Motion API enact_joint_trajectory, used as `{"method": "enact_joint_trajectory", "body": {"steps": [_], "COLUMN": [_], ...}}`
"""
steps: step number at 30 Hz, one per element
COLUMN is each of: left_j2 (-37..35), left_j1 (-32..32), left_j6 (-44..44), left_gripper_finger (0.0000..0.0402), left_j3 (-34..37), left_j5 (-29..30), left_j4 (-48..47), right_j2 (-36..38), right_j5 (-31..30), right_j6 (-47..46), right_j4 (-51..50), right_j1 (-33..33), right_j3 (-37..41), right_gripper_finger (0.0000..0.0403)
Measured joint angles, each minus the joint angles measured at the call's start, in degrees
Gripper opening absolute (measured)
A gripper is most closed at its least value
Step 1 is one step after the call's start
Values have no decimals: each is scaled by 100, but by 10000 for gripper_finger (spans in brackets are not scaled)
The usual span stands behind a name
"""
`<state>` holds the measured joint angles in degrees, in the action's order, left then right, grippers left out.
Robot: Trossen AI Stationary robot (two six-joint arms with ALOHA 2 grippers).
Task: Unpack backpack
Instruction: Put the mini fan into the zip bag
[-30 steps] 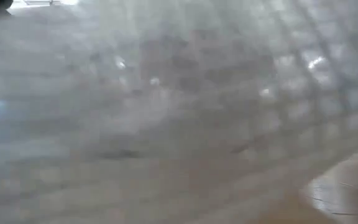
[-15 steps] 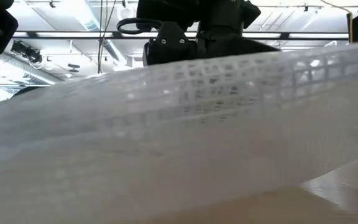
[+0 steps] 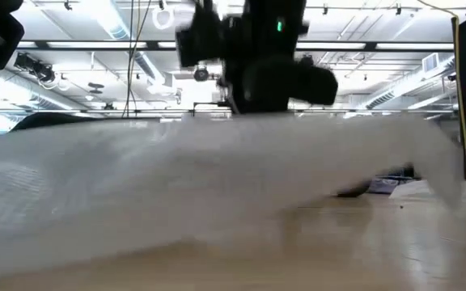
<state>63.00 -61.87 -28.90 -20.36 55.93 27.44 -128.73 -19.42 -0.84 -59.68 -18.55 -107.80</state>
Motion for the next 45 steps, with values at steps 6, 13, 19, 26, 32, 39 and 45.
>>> {"method": "enact_joint_trajectory", "body": {"steps": [6, 13, 19, 26, 32, 39, 45], "left_j2": [0, 0, 0, -7, -7, -7, -7], "left_j1": [0, 0, 0, 0, 9, 134, 253], "left_j6": [25, 33, 378, 600, -125, -1997, -3338], "left_gripper_finger": [176, 176, 176, 176, 180, 192, 204], "left_j3": [0, 0, 0, 0, 0, 0, 0], "left_j5": [144, 385, 716, 1271, 1273, 1297, 1278], "left_j4": [0, 7, 239, 318, -151, -1843, -3137], "right_j2": [-3, 4, 4, 11, 17, 20, 20], "right_j5": [-675, -1413, -2104, -2689, -3057, -3374, -3372], "right_j6": [2, -133, -457, -694, -664, -654, -651], "right_j4": [-444, -833, -1320, -1663, -1772, -1862, -1860], "right_j1": [-248, -471, -586, -618, -648, -722, -764], "right_j3": [-538, -750, -750, -752, -755, -757, -759], "right_gripper_finger": [0, 0, 0, 0, 0, 0, 0]}}
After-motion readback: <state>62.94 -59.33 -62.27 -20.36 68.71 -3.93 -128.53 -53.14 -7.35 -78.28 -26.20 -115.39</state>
